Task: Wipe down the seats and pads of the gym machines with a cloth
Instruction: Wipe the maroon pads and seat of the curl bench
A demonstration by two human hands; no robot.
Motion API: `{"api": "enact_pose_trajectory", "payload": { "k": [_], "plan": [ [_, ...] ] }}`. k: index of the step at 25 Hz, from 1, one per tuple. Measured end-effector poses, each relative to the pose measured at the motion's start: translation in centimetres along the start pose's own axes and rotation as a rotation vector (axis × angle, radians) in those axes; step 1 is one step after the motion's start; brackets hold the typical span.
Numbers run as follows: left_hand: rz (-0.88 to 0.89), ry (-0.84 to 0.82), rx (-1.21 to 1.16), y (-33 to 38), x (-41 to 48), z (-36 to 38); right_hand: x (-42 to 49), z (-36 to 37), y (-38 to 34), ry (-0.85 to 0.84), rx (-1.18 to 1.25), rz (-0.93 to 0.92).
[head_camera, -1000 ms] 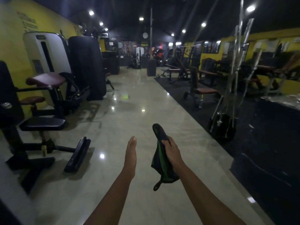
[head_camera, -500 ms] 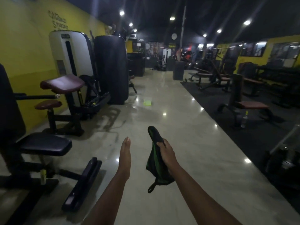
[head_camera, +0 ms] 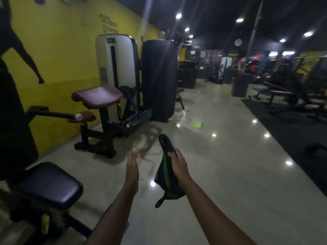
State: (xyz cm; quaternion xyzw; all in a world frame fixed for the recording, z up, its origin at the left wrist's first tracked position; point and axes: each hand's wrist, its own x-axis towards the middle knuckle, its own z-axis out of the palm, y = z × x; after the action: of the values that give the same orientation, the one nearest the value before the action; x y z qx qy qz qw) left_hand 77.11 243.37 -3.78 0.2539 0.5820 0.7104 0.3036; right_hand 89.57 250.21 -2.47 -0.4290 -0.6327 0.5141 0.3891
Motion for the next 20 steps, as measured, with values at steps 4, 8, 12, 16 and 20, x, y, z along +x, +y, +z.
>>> {"api": "enact_pose_trajectory", "payload": {
  "k": [4,8,12,16,20],
  "plan": [
    [0.044,0.124,-0.006,1.1,13.9,1.6,15.2,4.7,-0.7,-0.133,-0.039,-0.028],
    [0.072,0.246,-0.036,0.3,28.1,2.8,29.2,10.4,-0.2,-0.243,0.003,-0.038],
    [0.087,0.275,-0.022,-0.7,42.5,2.4,43.0,17.3,0.1,-0.303,0.046,-0.054],
    [0.092,0.327,0.001,0.1,56.0,0.9,55.6,23.9,-1.3,-0.376,0.078,-0.053],
    [0.106,0.409,-0.012,0.8,67.0,-0.7,66.3,30.6,-1.9,-0.447,0.087,-0.047]
  ]
}}
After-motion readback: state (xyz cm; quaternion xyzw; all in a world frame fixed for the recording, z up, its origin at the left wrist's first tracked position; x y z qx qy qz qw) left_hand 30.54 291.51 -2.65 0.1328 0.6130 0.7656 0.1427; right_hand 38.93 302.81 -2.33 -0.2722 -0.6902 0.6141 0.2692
